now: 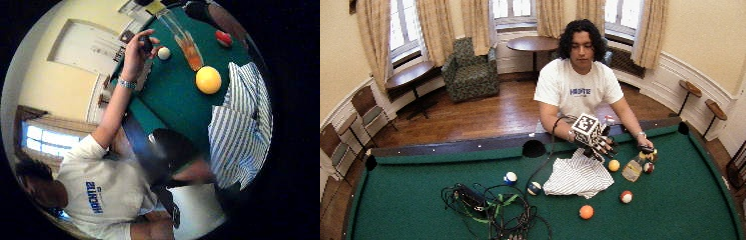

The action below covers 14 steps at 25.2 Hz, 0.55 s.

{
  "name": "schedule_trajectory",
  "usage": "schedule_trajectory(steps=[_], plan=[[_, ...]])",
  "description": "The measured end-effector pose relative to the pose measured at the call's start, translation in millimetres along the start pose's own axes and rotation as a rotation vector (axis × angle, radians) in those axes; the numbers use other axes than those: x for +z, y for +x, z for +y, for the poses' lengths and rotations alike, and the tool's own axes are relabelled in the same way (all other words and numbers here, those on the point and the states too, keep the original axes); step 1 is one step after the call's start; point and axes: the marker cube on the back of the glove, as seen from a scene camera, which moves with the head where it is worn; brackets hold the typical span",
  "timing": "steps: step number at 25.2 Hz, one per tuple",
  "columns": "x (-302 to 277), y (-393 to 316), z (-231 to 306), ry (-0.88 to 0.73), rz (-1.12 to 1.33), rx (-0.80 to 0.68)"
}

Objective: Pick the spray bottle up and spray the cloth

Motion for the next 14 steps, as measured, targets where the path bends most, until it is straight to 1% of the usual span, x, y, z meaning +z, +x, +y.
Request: schedule_trajectory(steps=[6,14], plan=[[-7.8,-3.4,1.4,0.066,0.023,-0.02],[-8.8,0.5,1.4,0.079,0.019,0.003]])
